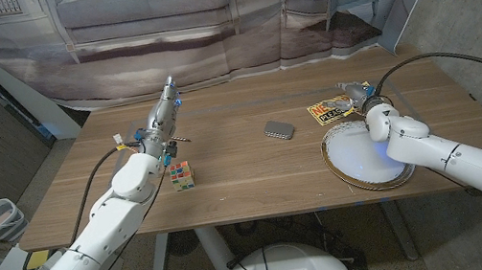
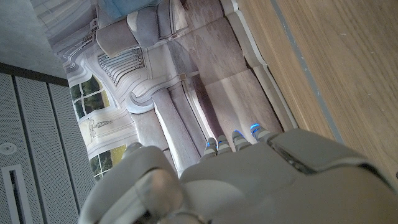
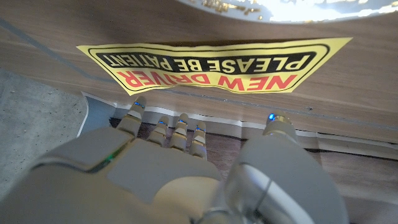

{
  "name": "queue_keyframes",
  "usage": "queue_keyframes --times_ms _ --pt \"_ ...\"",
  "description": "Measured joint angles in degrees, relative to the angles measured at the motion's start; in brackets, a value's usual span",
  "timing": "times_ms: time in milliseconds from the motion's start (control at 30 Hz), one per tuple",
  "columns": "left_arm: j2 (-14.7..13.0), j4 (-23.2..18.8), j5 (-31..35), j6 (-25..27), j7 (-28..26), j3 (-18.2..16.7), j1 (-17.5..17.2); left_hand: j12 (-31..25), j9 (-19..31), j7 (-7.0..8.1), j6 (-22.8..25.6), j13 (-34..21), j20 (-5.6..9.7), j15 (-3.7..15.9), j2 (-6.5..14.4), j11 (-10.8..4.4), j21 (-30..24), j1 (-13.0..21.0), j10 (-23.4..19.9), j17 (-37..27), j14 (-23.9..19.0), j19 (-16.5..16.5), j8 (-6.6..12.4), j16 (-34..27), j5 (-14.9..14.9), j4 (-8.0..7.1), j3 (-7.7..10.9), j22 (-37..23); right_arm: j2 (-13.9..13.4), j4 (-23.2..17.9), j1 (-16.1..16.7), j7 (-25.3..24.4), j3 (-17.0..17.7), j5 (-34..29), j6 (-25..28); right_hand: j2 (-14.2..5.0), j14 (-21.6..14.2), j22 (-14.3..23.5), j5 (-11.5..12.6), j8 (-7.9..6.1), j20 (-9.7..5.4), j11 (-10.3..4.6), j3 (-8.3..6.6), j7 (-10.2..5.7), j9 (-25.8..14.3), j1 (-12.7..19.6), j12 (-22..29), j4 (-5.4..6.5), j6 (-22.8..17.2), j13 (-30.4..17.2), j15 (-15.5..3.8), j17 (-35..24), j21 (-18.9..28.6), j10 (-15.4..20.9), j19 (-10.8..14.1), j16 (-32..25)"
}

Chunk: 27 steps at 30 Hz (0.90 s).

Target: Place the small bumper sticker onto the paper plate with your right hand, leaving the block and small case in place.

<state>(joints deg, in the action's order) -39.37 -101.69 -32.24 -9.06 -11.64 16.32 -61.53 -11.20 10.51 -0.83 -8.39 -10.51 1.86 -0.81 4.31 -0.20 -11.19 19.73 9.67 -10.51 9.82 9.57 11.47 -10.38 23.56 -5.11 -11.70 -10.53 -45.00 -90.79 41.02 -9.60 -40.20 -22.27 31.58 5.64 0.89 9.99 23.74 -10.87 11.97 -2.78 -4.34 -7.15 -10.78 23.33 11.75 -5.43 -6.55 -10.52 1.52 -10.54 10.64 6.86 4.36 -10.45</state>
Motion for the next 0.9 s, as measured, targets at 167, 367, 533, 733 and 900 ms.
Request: queue_keyframes --times_ms 167,367,533,733,900 --pt "-0.2 -0.1 0.0 0.2 -0.1 -0.1 0.0 0.0 0.0 0.0 0.0 0.0 0.0 0.0 0.0 0.31 0.0 0.0 0.3 0.0 0.0 0.0 0.0 -0.2 0.0 -0.24 -0.23 0.0 0.2 0.5 -0.1 -0.4 -0.3 -0.2 -0.1 0.0 -0.2 0.0 0.2 0.0 -0.2 -0.12 0.16 0.0 0.0 0.0 0.0 -0.16 0.0 0.0 -0.24 0.0 0.0 0.1 0.6 -0.2" --pt "-0.5 -0.4 0.0 0.7 -0.2 -0.3 0.0 0.0 0.0 0.0 0.0 0.0 0.0 0.0 0.3 0.3 0.0 0.3 0.3 0.0 0.0 0.0 0.0 -0.2 -0.3 0.0 -0.47 0.0 0.6 1.6 -0.4 -0.8 -0.7 -0.4 -0.4 0.32 -1.2 0.0 0.4 -0.44 -0.09 -0.41 0.16 -0.01 0.0 0.3 0.4 -0.16 -0.4 0.0 -0.59 0.1 0.5 0.9 1.7 -0.4" --pt "-0.8 -0.7 0.1 0.9 -0.3 -0.5 -0.1 0.0 0.0 0.0 0.0 0.0 0.0 0.0 0.3 0.3 0.0 0.3 0.3 0.0 0.0 0.0 0.0 -0.2 -0.3 0.0 -0.47 0.0 0.8 2.1 -0.5 -1.4 -0.9 -0.5 -0.9 0.32 -1.4 0.0 0.5 -0.44 -0.31 -0.6 0.16 -0.01 0.0 0.3 0.4 -0.16 -0.4 0.0 -0.8 0.2 0.9 1.0 2.4 -0.5" --pt "-1.1 -0.9 0.0 1.0 -0.5 -0.8 -0.4 0.0 0.0 0.0 0.0 0.0 0.0 0.01 0.3 0.3 0.0 0.3 0.3 0.0 0.0 0.0 0.0 -0.2 -0.3 0.0 -0.47 0.0 1.2 3.1 -0.9 -1.5 -1.3 -0.5 -1.0 0.1 -1.4 0.0 0.7 -0.44 -0.41 -0.37 0.39 -0.01 0.0 0.6 0.4 -0.39 -0.4 0.0 -0.78 0.1 0.9 1.3 3.1 -0.6" --pt "-1.2 -0.9 0.0 1.1 -0.5 -0.9 -0.4 0.0 0.0 0.0 0.0 0.0 0.0 0.01 0.3 0.3 0.0 0.3 0.3 0.0 0.0 0.0 0.0 -0.2 -0.3 0.0 -0.47 0.0 1.3 3.3 -1.0 -1.5 -1.4 -0.5 -1.0 0.09 -1.7 0.0 0.9 -0.44 -0.41 -0.37 0.4 -0.01 0.0 0.6 0.4 -0.39 -0.4 0.0 -0.49 0.1 1.3 1.3 3.9 -0.6"
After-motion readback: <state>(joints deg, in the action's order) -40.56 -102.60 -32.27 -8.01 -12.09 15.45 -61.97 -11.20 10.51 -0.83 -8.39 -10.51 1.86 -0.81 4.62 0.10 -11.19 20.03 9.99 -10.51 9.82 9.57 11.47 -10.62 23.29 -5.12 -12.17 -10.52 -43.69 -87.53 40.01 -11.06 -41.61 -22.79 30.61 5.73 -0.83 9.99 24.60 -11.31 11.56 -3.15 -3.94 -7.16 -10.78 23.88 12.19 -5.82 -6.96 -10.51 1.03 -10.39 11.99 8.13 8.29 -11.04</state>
